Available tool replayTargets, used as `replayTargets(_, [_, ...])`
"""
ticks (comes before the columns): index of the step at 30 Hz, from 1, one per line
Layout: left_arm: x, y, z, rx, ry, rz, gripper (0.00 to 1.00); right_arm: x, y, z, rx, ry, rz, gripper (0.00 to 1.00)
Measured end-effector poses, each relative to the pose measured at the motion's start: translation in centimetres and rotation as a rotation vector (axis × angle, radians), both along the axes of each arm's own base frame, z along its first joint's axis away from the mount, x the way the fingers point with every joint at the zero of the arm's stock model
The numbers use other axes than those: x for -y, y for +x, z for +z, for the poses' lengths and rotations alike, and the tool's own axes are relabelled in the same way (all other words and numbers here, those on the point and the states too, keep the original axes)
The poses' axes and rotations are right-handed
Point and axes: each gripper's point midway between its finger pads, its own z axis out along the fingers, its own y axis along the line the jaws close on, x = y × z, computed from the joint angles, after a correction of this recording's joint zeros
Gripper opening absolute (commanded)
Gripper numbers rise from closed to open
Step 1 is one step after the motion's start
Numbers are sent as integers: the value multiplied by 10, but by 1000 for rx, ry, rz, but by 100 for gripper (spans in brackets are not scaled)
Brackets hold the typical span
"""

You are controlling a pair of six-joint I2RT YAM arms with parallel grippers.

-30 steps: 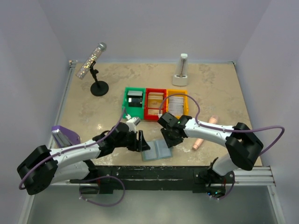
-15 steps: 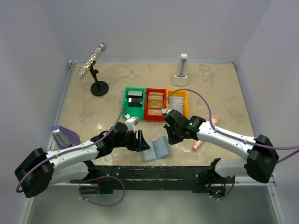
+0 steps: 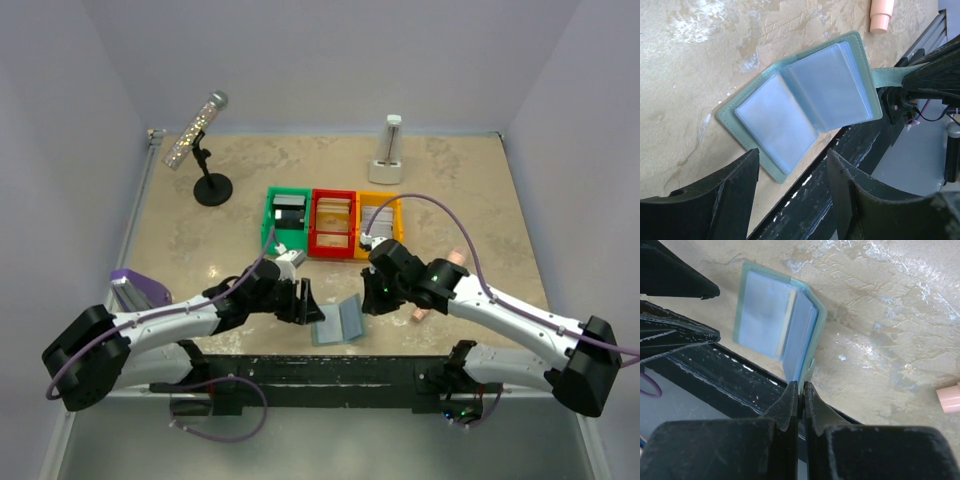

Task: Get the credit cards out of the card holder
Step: Remove the credit card from the card holder.

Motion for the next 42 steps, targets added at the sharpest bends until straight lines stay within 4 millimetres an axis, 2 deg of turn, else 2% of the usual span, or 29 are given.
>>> replayTargets(4, [7,-1,-4,-25,2,-29,59,0,-4,-9,-17,21,-26,0])
replayTargets(13, [7,-2,-13,-49,27,-35,59,3,-11,-31,-66,16,-59,0])
replayTargets(23, [0,10,-1,15,24,39,61,-1,-8,-29,-53,35,-62,0])
replayTargets(32, [-7,9,-14,-11,76,54,60,0,-7,-24,-33,50,-53,0])
replayTargets(38, [-11,4,-30,-47,117,50,60,-1,-7,-22,-29,55,-50,0])
replayTargets(42, [-12,3,-32,-51,120,49,60,-1,-7,-22,-30,56,-49,0])
